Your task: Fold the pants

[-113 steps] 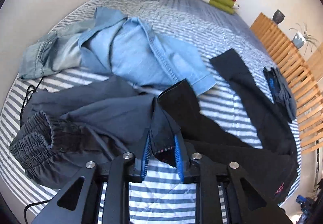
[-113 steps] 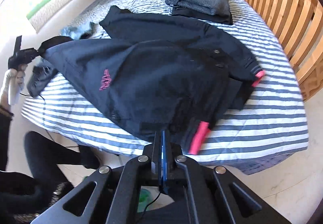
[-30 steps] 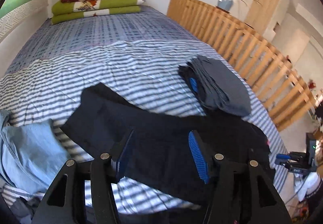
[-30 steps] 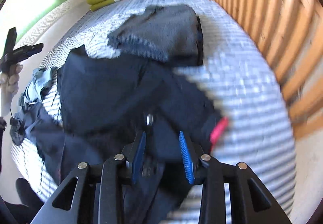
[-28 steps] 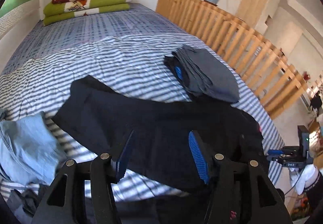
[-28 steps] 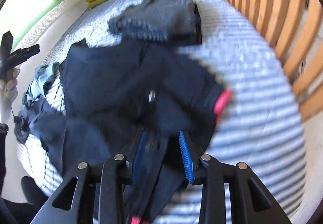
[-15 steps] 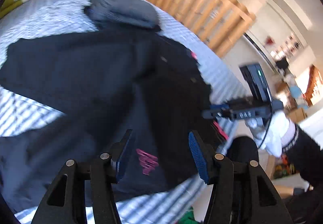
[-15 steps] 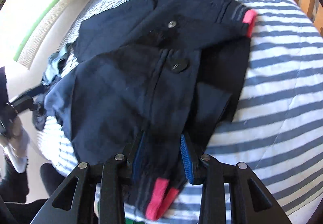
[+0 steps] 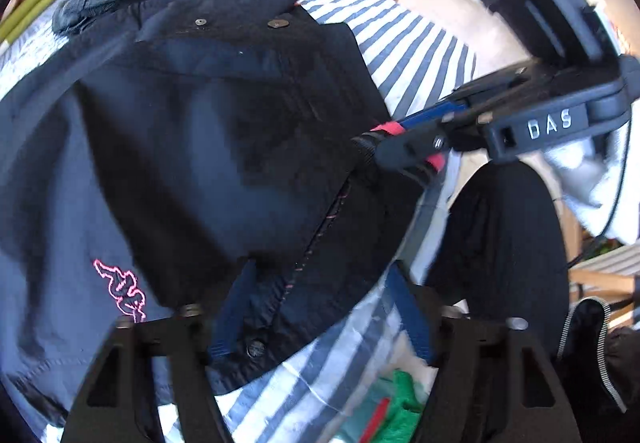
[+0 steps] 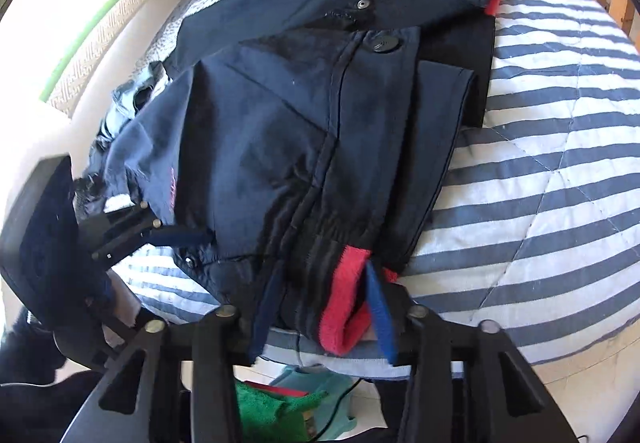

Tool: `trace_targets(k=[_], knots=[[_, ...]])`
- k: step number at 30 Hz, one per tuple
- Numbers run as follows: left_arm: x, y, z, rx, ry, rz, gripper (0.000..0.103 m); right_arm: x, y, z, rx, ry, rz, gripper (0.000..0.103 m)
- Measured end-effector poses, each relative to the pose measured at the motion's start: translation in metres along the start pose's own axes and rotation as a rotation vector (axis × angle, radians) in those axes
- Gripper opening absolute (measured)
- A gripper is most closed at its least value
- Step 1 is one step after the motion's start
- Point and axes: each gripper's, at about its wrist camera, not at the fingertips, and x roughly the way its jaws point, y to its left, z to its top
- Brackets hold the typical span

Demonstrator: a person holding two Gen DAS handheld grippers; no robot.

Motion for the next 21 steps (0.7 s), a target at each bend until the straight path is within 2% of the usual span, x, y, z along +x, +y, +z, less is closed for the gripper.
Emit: trace_targets(k=[1, 2, 3, 4, 5, 7, 10, 12, 14, 15, 17, 19, 21], knots=[[0.001, -0.003, -0.001, 0.012, -0.004, 0.014, 0.041, -0.001, 0.001, 0.0, -0.002, -0.001, -0.014, 0.017], [-0.001, -0.004, -0.002, 0.015, -0.006, 0.001, 0.02, -0.002, 0.0, 0.0, 0.011, -0.003, 0.0, 0.011], [-0.003, -0.004, -0.003, -0.001, 0.001, -0.042, 0.009, -0.005, -0.002, 0.0, 0.033, -0.014, 0.027, 0.006], [-0.005, -0.003, -0.004, -0.028, 0.005, -0.064, 0.007, -0.008, -0.003, -0.001, 0.048, -0.02, 0.052, 0.004], [-0.008, -0.005, -0.006, -0.032, 0.005, -0.056, 0.005, -0.012, -0.003, -0.002, 0.054, -0.023, 0.071, 0.004], [-0.017, -0.013, -0.013, -0.009, 0.003, -0.062, 0.004, -0.019, 0.005, -0.006, 0.034, -0.032, 0.075, 0.004], [-0.046, -0.022, -0.031, -0.022, -0.003, -0.139, 0.004, -0.033, 0.021, -0.016, -0.035, -0.031, 0.07, 0.004], [-0.067, -0.03, -0.044, 0.012, -0.01, -0.168, 0.004, -0.044, 0.037, -0.025, -0.087, -0.023, 0.09, 0.004], [-0.076, -0.036, -0.057, 0.051, 0.028, -0.194, 0.005, -0.051, 0.051, -0.033, -0.144, -0.011, 0.078, 0.004], [-0.076, -0.037, -0.06, 0.057, 0.063, -0.214, 0.007, -0.052, 0.053, -0.035, -0.168, -0.001, 0.07, 0.006], [-0.078, -0.035, -0.061, 0.039, 0.076, -0.191, 0.021, -0.049, 0.054, -0.039, -0.243, 0.054, 0.034, 0.008], [-0.084, -0.033, -0.057, 0.01, 0.048, -0.201, 0.022, -0.046, 0.05, -0.031, -0.255, 0.077, -0.04, 0.009], [-0.087, -0.028, -0.044, -0.015, 0.008, -0.205, 0.031, -0.056, 0.034, -0.016, -0.191, 0.039, 0.001, 0.01]])
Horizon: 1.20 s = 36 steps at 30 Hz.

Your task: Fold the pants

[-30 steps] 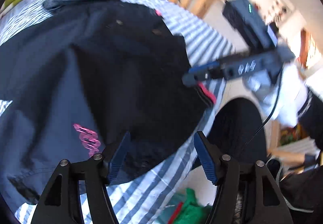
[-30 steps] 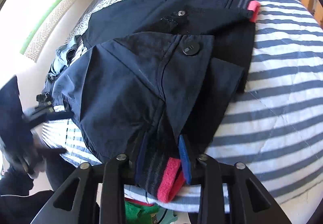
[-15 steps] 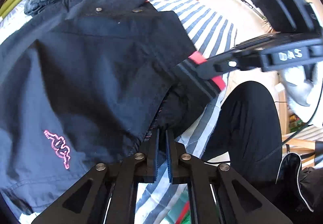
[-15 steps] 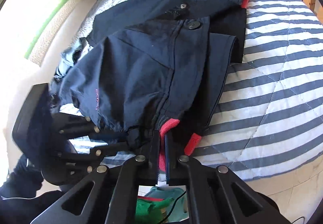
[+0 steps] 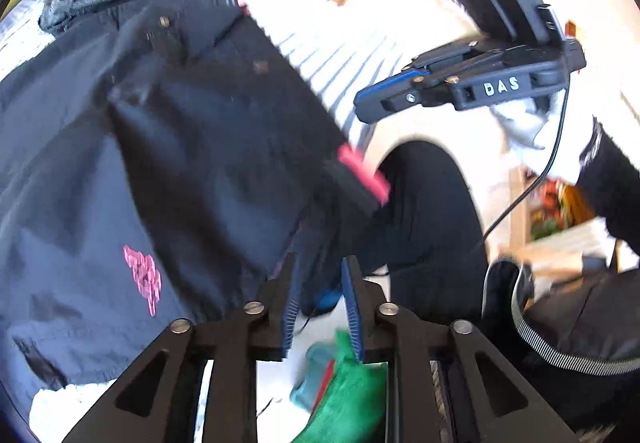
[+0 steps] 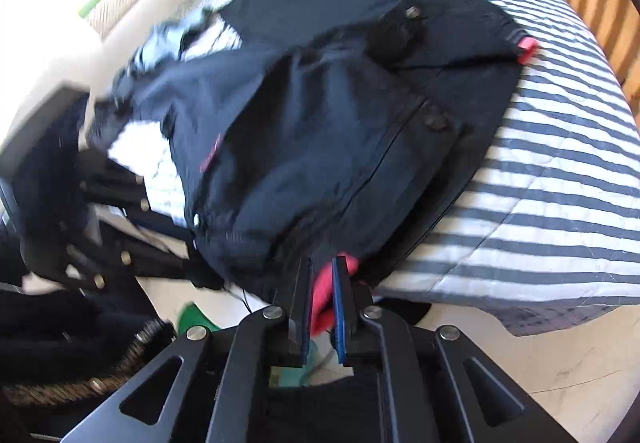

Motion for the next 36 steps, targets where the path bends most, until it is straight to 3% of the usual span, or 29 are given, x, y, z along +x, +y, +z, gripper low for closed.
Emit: trace_targets(k=[2, 3, 6, 11, 17, 19, 21, 23, 26, 28, 30, 32, 34, 36], knots=[[0.003, -0.002, 0.018, 0.006, -0.046, 0.036, 0.053, -0.015, -0.02, 0.013, 0.071, -0.068, 0.028, 0.02], [0.006, -0.006, 0.025, 0.01, -0.067, 0.053, 0.056, -0.022, -0.031, 0.021, 0.103, -0.106, 0.027, 0.029], [0.031, -0.004, 0.066, 0.004, -0.09, 0.067, 0.057, -0.028, -0.058, 0.037, 0.163, -0.165, -0.028, 0.034], [0.076, 0.009, 0.105, -0.111, -0.065, 0.068, 0.057, 0.007, -0.098, 0.074, 0.231, -0.148, -0.029, 0.034], [0.086, 0.045, 0.107, -0.254, -0.088, 0.038, 0.057, 0.054, -0.114, 0.081, 0.304, -0.047, 0.014, 0.033], [0.087, 0.045, 0.107, -0.252, -0.089, 0.046, 0.059, 0.057, -0.115, 0.074, 0.319, -0.042, 0.074, 0.021], [0.086, 0.043, 0.108, -0.243, -0.095, 0.052, 0.068, 0.052, -0.113, 0.069, 0.321, -0.056, 0.068, 0.006], [0.085, 0.041, 0.11, -0.245, -0.104, 0.07, 0.075, 0.045, -0.112, 0.064, 0.347, -0.088, 0.098, 0.004], [0.086, 0.041, 0.115, -0.257, -0.114, 0.098, 0.075, 0.035, -0.106, 0.064, 0.361, -0.125, 0.159, 0.003], [0.086, 0.04, 0.116, -0.252, -0.119, 0.117, 0.075, 0.031, -0.096, 0.066, 0.324, -0.143, 0.12, 0.003], [0.086, 0.044, 0.115, -0.279, -0.133, 0.125, 0.07, 0.03, -0.092, 0.066, 0.318, -0.148, 0.137, 0.003], [0.081, 0.052, 0.113, -0.312, -0.148, 0.164, 0.026, 0.03, -0.091, 0.065, 0.335, -0.15, 0.172, 0.003], [0.074, 0.067, 0.107, -0.357, -0.161, 0.135, 0.006, 0.032, -0.088, 0.065, 0.328, -0.15, 0.191, 0.003], [0.061, 0.085, 0.097, -0.417, -0.17, 0.073, 0.005, 0.03, -0.085, 0.065, 0.289, -0.145, 0.204, 0.003]])
